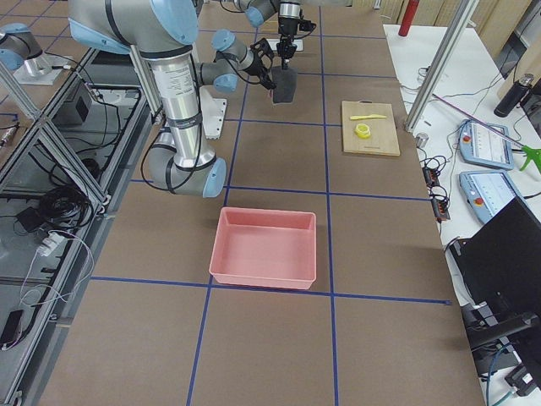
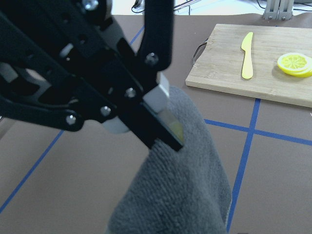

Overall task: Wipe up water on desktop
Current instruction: 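Grasp the towel with the right gripper and release it from the left gripper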

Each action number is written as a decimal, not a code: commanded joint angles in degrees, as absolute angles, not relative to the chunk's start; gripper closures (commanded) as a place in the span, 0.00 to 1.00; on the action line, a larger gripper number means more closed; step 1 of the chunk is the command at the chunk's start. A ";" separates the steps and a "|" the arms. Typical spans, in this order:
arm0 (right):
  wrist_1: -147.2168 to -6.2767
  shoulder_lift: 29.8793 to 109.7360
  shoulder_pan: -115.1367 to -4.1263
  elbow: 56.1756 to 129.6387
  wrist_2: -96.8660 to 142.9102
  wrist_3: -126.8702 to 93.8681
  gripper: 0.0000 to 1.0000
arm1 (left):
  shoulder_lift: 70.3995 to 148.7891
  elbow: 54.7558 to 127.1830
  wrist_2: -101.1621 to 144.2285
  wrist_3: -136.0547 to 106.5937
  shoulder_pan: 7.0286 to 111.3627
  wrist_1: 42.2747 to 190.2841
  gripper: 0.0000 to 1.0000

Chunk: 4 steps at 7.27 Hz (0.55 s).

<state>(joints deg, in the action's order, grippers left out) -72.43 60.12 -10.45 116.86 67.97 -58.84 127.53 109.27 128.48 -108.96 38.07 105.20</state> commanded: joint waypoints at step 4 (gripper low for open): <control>-69.90 60.29 -8.89 116.37 65.22 -59.50 0.78 | 127.44 110.48 128.41 -110.30 36.83 105.21 1.00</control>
<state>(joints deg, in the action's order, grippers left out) -71.78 60.14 -9.65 116.40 65.79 -59.10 127.48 110.43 128.41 -110.27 36.91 105.21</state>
